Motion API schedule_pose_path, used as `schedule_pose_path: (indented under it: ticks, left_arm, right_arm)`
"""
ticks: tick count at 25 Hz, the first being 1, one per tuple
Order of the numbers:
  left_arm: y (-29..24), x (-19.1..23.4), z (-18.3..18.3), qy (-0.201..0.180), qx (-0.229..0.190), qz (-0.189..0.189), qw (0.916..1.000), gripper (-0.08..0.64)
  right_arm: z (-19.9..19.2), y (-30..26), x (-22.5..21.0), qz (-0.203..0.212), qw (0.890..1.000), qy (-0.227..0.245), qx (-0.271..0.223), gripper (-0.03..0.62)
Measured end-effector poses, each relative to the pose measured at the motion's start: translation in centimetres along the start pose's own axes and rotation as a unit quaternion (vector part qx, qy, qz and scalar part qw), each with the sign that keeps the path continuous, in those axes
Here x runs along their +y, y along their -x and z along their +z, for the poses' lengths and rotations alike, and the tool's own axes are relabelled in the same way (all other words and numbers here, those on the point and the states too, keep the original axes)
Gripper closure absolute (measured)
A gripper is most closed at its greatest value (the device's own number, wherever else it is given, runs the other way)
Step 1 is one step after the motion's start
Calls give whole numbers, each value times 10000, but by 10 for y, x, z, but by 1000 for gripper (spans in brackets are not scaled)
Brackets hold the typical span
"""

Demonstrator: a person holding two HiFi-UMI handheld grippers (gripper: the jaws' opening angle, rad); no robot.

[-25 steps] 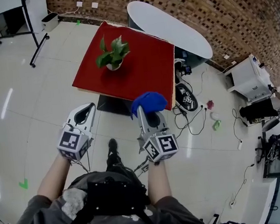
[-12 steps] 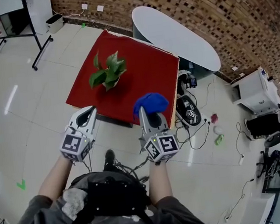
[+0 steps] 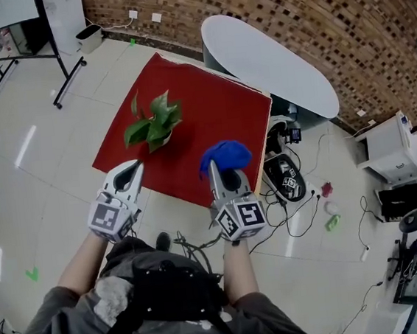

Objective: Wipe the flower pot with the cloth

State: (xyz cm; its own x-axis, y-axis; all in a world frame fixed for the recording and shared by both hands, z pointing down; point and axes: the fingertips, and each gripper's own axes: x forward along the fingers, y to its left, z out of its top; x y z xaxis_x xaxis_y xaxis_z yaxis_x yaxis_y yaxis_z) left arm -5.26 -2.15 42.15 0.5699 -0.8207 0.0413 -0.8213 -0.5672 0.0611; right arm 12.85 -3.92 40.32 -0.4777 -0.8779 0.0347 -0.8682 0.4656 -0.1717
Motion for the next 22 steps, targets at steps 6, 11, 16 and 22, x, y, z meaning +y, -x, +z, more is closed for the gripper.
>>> schedule_pose_path:
  ticks: [6, 11, 16, 22]
  left_arm:
    - [-16, 0, -32, 265, 282, -223, 9990, 336]
    - [-38, 17, -66, 240, 679, -234, 9971, 221]
    - [-63, 28, -121, 279, 1175, -438, 9917, 186]
    - [-100, 66, -163, 320, 1651, -303, 9853, 169]
  right_arm:
    - [-12, -20, -7, 221, 9996, -100, 157, 517]
    - [-27, -43, -11, 258, 9989, -138, 361, 517]
    - [-49, -65, -26, 163, 9979, -103, 623, 517]
    - [-78, -105, -47, 92, 9941, -78, 1075, 517]
